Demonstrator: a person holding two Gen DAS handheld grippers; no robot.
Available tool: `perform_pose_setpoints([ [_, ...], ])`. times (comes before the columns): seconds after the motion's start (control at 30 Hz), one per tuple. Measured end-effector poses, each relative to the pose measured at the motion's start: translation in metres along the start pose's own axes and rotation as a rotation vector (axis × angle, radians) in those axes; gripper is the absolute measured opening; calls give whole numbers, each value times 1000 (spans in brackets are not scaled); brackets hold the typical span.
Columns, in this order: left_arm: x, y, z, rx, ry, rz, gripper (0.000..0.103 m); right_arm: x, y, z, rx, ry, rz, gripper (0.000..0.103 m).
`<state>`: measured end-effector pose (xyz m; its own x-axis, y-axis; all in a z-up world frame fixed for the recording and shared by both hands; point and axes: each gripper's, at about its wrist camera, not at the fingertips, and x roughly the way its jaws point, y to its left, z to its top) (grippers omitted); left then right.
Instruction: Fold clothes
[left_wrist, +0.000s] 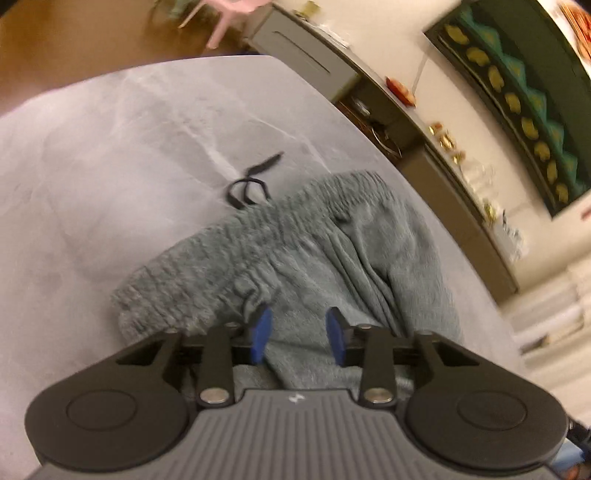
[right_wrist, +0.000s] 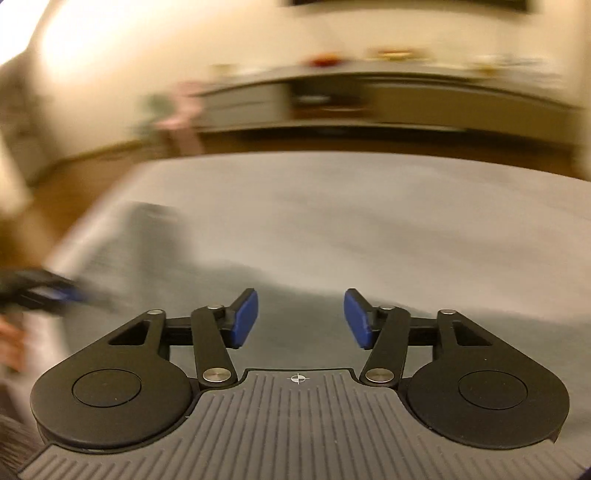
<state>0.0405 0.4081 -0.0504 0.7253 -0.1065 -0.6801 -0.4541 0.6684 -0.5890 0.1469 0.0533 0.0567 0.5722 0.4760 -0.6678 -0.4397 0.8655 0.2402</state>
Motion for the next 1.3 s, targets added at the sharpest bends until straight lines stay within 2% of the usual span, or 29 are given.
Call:
perform_pose_setpoints([
  [0.07,-5,4,3,-20,-16,-6,35,40,43,28,-15,25,137,67],
  [0.1,-8,6,4,-31,-23,-10,37,65,65,40,-41,43,165,69],
  [0.13,-8,8,5,-41,-22,-18,38,89,86,52,-68,61,192,71],
  [0.23,-4,11,9,-62,-18,-38,39,155,126,74,-77,118,199,72],
  [0.33,-5,12,15,-77,-30,-73,40,204,146,81,-54,212,269,72],
  [0.37,-5,13,18,-83,-36,-87,41,212,152,80,-72,233,255,65],
  [0.4,-5,14,21,-90,-43,-100,41,221,158,78,-91,253,240,53],
  [0.43,-6,17,24,-100,-55,-117,41,229,163,78,-129,274,198,10],
  [0.47,-8,19,27,-109,-66,-132,41,227,170,79,-153,248,178,2],
  [0.5,-11,19,27,-101,-72,-136,41,223,177,78,-177,221,161,2],
  [0.6,-20,19,27,-77,-90,-149,44,162,226,61,-289,83,283,1],
  [0.7,-29,19,27,-53,-107,-163,50,114,276,7,-534,-3,318,1],
  [0.73,-32,19,27,-45,-113,-167,51,113,286,-11,-588,6,311,2],
  [0.83,-41,19,27,-21,-131,-180,53,125,303,-63,-720,62,261,3],
  [0.9,-47,19,28,-6,-143,-189,53,135,295,-79,-714,91,226,17],
  [0.93,-51,19,28,2,-149,-194,55,130,289,-82,-681,70,222,32],
  [1.0,-56,18,27,24,-159,-201,57,114,278,-84,-595,37,248,42],
  [1.03,-55,10,26,68,-155,-199,59,102,272,-83,-545,24,275,52],
  [1.07,-54,3,24,113,-152,-196,61,91,265,-83,-512,12,289,57],
  [1.2,-40,-29,16,269,-111,-163,67,51,216,-91,-456,-26,232,61],
  [1.27,-28,-43,10,331,-86,-109,61,33,186,-97,-423,-32,167,64],
  [1.3,-23,-48,7,363,-74,-79,38,30,168,-96,-385,-30,139,64],
])
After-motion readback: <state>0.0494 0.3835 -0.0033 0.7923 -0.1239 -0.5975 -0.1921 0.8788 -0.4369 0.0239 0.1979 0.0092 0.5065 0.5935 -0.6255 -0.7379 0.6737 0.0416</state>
